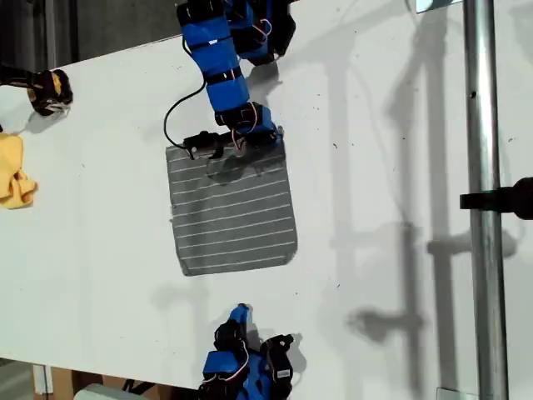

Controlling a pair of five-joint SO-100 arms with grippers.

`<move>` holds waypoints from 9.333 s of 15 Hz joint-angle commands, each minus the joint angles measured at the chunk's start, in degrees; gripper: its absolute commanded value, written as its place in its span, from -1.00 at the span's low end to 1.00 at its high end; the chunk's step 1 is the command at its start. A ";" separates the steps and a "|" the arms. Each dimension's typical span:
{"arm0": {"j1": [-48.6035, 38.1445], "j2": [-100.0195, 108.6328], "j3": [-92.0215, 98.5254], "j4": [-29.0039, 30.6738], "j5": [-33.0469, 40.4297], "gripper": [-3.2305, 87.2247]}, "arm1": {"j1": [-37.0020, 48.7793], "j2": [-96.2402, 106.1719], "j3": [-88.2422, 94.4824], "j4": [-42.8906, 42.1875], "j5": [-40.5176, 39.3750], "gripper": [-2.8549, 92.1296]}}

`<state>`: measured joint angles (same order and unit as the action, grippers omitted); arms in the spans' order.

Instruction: Grasp corners of a towel and fold twice.

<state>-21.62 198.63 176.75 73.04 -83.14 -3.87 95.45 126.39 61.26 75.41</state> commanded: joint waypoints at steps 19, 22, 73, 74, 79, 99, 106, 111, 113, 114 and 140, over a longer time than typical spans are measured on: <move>21.45 -96.33 -88.59 4.22 29.09 -0.97 | -1.23 1.67 -4.39 -0.53 -2.20 -0.94; 21.09 -98.53 -89.82 5.71 27.95 -0.49 | -0.79 1.58 -4.39 -0.70 -2.55 -0.94; -2.37 -121.55 -102.39 8.61 38.85 -0.96 | 25.22 17.05 -15.64 3.25 -28.12 -0.94; -5.01 -121.99 -103.01 8.35 40.34 -0.96 | 27.86 15.47 -16.87 1.76 -30.50 -0.94; -15.91 -125.16 -110.21 7.38 48.34 -0.96 | 38.32 3.60 -28.74 -2.29 -40.34 -0.94; -30.15 -128.76 -125.42 8.96 50.54 -0.96 | 54.23 -11.78 -54.76 -1.85 -50.62 -0.94; -31.20 -125.24 -120.85 7.56 51.94 -0.96 | 53.61 -9.05 -49.92 -4.75 -51.77 -0.94; -25.14 -127.88 -117.07 13.80 45.88 -0.96 | 47.29 -4.31 -39.81 -0.53 -48.34 -0.94; -23.73 -129.46 -115.05 14.50 44.12 -0.96 | 46.32 -4.39 -38.06 1.14 -47.37 -0.94; -23.20 -130.78 -114.87 15.12 43.24 -0.96 | 45.88 -5.19 -37.62 1.93 -46.85 -0.94; -21.62 -81.04 -71.81 5.71 38.50 -0.67 | 58.89 26.46 -18.98 21.18 -38.06 -0.24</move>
<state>-44.82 106.00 97.03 82.97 -43.24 54.84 115.40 104.41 83.41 36.30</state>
